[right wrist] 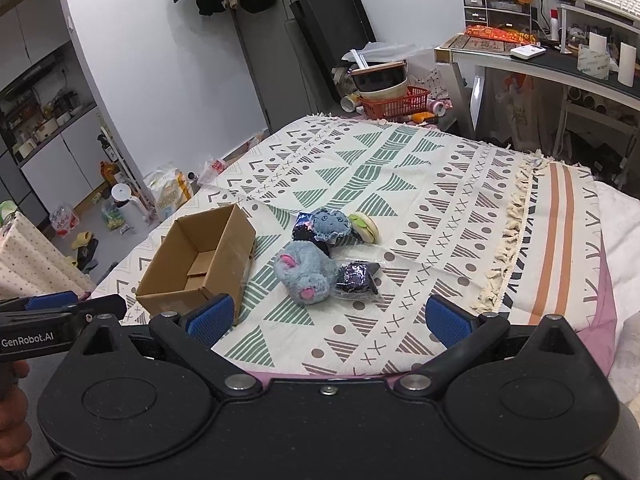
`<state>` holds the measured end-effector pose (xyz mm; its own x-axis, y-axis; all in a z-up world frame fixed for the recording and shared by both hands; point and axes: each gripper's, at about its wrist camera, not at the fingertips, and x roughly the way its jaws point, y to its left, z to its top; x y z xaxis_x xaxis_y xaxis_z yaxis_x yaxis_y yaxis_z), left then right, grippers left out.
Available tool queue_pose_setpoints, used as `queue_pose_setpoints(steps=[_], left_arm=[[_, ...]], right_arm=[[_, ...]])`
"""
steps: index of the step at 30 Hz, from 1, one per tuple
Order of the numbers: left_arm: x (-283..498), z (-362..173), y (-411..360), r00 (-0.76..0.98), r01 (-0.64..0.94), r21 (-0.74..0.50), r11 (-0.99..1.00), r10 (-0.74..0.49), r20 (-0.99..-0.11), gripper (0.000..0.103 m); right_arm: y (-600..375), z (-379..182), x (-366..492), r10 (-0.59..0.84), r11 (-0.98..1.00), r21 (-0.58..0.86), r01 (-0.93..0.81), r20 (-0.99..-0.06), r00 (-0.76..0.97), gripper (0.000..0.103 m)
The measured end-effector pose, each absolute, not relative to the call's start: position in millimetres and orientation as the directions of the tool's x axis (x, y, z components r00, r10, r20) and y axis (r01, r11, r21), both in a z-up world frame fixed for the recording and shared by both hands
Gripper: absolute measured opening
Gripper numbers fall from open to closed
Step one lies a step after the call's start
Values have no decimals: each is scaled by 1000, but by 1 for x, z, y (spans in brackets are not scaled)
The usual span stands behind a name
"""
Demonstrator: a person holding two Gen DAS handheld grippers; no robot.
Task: Organize soft objects
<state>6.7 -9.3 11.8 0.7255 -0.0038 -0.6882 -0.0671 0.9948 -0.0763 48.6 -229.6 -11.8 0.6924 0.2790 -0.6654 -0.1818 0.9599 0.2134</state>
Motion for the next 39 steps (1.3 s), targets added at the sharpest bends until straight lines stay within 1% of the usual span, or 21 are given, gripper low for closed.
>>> queue_pose_setpoints(steps=[8,19,27,35,36,38,39], left_arm=[[34,2,-16,715,-46,-70,997,-16,-699,83],[83,-16,-19,681,-52,-101,994,-38,-731,83],[114,-32,-25,655,-53,-111,992,-49,-754,82],[138,-48,-31,648,-35,-123,992,-72,-758,77],[141,-51,-31,646,-34,-130,991,-78,-760,76],[146,-58,-30,641,-40,-137,990,-80,-763,71],[149,-61,-30,638,-43,-134,990,-76,-766,69]], right_arm=[[-233,-22,77,298,954,242,-179,-676,674,103],[-238,-41,124,327,941,303,-151,-700,635,103],[-235,-50,155,373,921,353,-163,-688,623,102],[-235,-73,178,392,909,392,-144,-682,618,100],[-235,-76,179,396,907,391,-155,-673,625,99],[-234,-83,182,424,894,413,-173,-658,622,97],[-235,-87,184,445,882,437,-176,-654,612,92]])
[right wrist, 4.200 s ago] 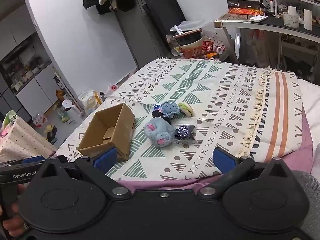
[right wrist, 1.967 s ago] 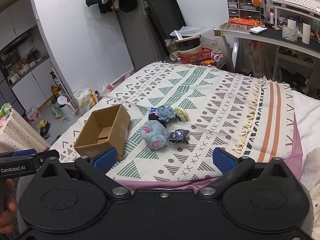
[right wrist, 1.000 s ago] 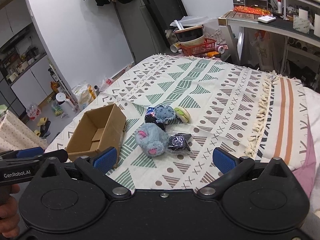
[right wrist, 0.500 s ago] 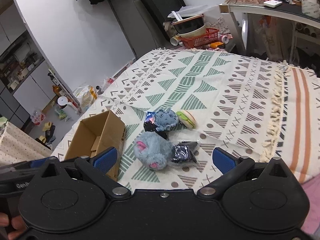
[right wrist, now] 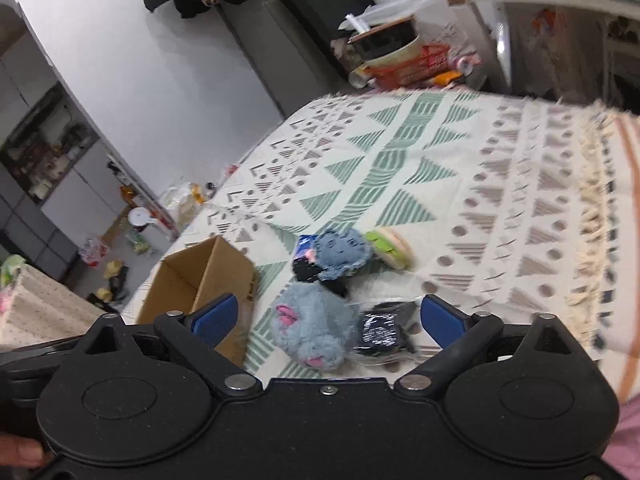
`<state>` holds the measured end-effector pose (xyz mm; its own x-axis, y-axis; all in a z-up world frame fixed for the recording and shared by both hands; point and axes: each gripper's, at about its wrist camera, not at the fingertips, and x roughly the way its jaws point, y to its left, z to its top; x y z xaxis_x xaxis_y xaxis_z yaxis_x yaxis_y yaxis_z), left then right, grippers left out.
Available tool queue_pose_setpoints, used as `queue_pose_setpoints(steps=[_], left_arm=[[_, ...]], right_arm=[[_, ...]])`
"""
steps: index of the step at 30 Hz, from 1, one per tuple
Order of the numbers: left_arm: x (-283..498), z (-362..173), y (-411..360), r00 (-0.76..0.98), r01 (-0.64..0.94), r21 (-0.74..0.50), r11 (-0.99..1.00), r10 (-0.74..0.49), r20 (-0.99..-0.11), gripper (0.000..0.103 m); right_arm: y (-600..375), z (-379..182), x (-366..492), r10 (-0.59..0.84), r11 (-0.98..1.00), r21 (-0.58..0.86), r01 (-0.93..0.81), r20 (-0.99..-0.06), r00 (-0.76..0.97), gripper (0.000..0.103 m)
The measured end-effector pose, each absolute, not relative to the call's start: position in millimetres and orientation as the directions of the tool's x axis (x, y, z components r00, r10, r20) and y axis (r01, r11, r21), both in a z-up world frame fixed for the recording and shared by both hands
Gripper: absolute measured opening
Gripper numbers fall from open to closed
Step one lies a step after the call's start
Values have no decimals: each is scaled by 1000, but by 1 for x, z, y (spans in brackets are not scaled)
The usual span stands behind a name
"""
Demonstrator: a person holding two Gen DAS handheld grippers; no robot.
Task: Organize soft objects
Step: 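Move the left tool to the grey plush mouse and close on it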
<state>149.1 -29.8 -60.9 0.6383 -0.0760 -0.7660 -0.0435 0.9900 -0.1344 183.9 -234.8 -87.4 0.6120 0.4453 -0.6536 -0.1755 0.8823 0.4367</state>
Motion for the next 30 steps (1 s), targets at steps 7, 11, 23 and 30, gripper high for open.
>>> queue_pose_setpoints(steps=[7,11,23,30], left_arm=[[171,-85,-31,604,-48,-147,988,-88,-792,51],[181,-98,-34,588,-59,-166,984,-100,-803,37],[211,-127,-32,539,-87,-198,976,-121,-834,25],[226,-151,-30,496,-120,-203,972,-118,-860,25]], right_arm=[[-231,-116,203,510,840,520,-154,-662,549,74],[-235,-128,213,549,807,577,-128,-651,524,62],[-226,-162,243,637,734,673,-90,-636,435,38],[-223,-173,250,654,712,701,-50,-635,411,38]])
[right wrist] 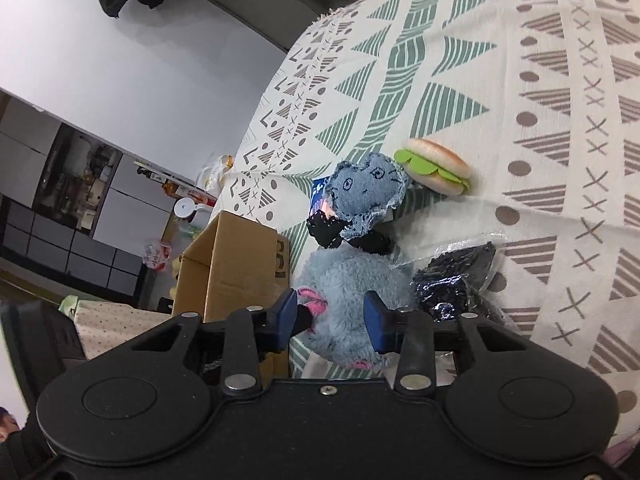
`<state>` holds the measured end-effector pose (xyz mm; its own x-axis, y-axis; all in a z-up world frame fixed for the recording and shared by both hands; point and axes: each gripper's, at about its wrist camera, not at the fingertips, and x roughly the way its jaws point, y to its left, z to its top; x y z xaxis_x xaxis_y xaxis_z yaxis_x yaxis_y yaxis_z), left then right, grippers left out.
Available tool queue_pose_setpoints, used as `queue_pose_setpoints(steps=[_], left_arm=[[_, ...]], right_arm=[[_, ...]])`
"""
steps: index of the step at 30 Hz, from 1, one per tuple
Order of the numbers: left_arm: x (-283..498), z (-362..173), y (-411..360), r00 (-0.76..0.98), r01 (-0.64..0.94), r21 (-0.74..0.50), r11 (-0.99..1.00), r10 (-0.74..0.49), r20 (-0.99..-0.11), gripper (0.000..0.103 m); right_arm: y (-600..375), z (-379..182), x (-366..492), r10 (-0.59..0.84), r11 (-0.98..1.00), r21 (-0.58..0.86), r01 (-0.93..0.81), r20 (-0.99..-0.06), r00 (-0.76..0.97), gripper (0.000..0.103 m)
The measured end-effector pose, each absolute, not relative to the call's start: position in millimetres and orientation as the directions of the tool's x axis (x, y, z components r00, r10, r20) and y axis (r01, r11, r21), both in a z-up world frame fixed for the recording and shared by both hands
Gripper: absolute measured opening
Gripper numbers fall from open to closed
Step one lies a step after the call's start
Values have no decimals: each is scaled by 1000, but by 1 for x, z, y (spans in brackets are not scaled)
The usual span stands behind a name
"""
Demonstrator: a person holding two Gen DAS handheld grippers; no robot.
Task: Organize soft objects
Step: 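Move the left tool to the grey plush mouse and close on it, then lift the grey plush mouse with the left tool toward the cardboard box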
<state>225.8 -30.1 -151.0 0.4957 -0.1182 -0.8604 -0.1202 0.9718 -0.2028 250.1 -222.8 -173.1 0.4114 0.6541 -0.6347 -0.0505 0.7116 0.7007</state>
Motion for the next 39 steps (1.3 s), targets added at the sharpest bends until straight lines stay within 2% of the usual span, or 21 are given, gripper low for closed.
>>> queue_pose_setpoints(steps=[6,11,15,18,23,25,27,29,39], left_arm=[[234,-166,-33,473,-116,-213,970,-134,-871,31],[235,-173,-30,490,-152,-269,951,-164,-856,30],[234,-173,-27,505,-159,-327,932,-208,-838,23],[231,-170,-30,509,-150,-325,934,-209,-835,13],[226,-162,-30,518,-140,-339,930,-223,-826,11],[224,-160,-29,521,-140,-342,929,-225,-824,11],[221,-157,-30,524,-137,-341,930,-224,-822,10],[219,-153,-31,529,-137,-329,935,-212,-822,10],[208,-117,-29,588,-97,-286,953,-177,-790,10]], right_arm=[[-228,-179,252,657,698,716,-10,-634,408,38],[-230,-185,254,638,709,705,23,-656,403,38],[-231,-188,255,623,719,694,38,-669,405,38],[-229,-190,256,625,717,696,46,-670,400,38],[-216,-191,258,605,747,664,28,-696,387,38],[-215,-194,258,585,761,647,42,-713,386,33],[-213,-195,256,576,772,634,35,-723,382,21],[-208,-188,252,569,789,614,-12,-723,393,18],[-200,-156,234,572,784,615,-85,-663,482,17]])
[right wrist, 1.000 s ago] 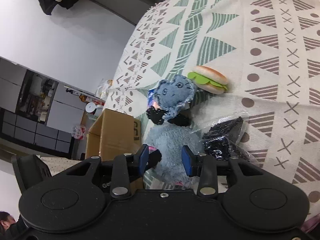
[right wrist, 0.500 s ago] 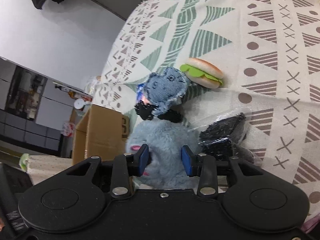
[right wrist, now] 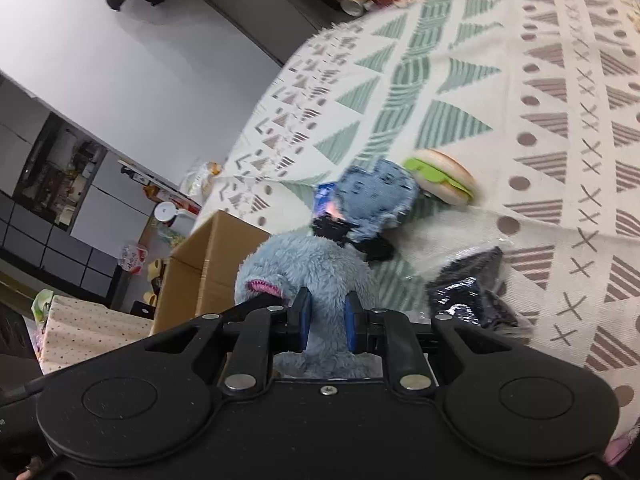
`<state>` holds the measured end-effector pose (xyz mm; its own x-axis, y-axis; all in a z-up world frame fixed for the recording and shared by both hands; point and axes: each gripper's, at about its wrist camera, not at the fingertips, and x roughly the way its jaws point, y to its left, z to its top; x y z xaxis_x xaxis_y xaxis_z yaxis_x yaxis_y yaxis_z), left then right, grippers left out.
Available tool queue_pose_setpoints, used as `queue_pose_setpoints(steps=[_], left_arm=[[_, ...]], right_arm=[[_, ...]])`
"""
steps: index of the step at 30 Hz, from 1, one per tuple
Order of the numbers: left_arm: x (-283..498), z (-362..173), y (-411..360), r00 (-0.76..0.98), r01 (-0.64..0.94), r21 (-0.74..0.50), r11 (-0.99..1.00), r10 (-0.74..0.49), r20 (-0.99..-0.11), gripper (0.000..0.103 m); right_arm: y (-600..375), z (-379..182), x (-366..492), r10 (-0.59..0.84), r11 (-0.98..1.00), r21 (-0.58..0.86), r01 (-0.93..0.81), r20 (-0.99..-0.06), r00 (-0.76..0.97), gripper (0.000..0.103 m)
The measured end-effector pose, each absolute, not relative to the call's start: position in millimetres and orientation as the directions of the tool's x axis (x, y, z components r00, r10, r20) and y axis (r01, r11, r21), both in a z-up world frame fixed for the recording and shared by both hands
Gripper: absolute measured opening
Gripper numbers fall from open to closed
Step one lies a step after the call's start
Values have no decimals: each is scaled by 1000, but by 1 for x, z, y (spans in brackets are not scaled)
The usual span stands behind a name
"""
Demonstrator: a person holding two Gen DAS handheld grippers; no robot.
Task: Organize soft objects
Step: 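Lift the grey plush mouse with the left tool toward the cardboard box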
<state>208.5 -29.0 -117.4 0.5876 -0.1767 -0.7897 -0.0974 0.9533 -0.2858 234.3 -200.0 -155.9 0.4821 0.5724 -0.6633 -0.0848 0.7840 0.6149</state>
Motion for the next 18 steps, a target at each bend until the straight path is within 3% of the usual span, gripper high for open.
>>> queue_pose_setpoints(steps=[18], left_arm=[[190,-58,16,676,-88,-308,947,-171,-717,10]], right_arm=[[-167,-104,211,635,725,657,-206,-520,572,17]])
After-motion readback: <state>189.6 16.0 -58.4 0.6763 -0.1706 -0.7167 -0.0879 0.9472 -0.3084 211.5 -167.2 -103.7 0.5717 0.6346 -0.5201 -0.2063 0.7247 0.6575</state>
